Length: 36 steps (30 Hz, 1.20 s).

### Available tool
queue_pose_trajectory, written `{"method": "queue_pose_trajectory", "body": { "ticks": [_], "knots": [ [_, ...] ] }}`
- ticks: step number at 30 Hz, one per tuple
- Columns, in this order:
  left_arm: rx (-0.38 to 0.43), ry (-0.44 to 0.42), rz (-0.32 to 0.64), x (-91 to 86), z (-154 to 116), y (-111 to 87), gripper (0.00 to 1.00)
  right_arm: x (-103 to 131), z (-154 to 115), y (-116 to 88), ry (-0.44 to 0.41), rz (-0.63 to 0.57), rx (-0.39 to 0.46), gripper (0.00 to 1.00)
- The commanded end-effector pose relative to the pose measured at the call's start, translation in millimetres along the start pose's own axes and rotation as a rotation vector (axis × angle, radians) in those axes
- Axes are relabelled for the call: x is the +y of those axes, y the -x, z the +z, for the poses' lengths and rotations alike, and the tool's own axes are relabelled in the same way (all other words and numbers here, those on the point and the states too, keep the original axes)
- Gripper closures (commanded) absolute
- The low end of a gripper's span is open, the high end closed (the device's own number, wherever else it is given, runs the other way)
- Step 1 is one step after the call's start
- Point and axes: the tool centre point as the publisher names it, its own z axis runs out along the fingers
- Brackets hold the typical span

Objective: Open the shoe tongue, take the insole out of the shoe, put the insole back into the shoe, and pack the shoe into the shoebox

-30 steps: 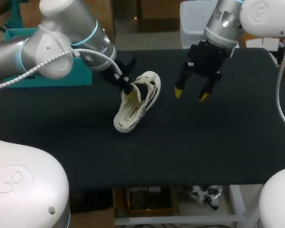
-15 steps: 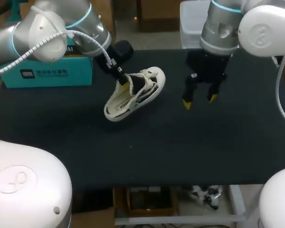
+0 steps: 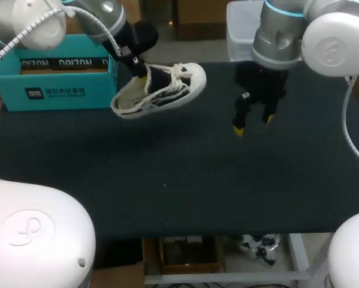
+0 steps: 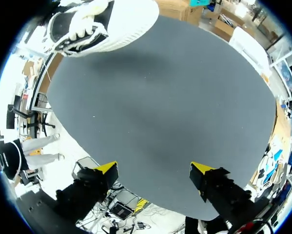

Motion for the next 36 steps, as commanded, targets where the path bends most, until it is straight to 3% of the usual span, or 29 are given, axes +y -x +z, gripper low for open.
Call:
{"method": "queue_pose_trajectory", "body": {
  "ticks": [1,3,14,22,28,31,33,36],
  "knots": [
    [-0.002,0.014,0.017,9.3,-25.3,22.2,1.00,5.4,-1.2,-5.8,0.034,-0.152,-0.160,0.00],
    [-0.004,0.011,0.019,17.6,-33.9,40.8,1.00,9.1,-1.1,-6.9,0.027,-0.206,-0.222,0.00],
    [-0.044,-0.004,0.053,72.5,-68.2,136.9,1.00,11.8,-1.9,-5.3,0.019,-0.190,-0.218,0.00],
    [0.005,-0.021,0.070,113.1,-74.6,175.5,1.00,11.8,-1.9,-5.3,0.019,-0.190,-0.218,0.00],
    [0.017,-0.012,0.074,134.7,-82.8,209.8,1.00,22.8,-11.8,-1.2,0.027,-0.453,-0.280,0.00],
    [0.016,-0.008,0.089,146.1,-85.7,225.3,1.00,27.7,-18.3,2.7,-0.017,-0.556,-0.313,0.00],
    [0.017,-0.009,0.094,154.1,-87.9,238.5,1.00,34.1,-21.0,6.0,-0.079,-0.584,-0.307,0.00],
    [0.029,-0.014,0.102,163.8,-86.0,253.5,1.00,34.1,-21.0,6.0,-0.079,-0.584,-0.307,0.00]
  ]
}}
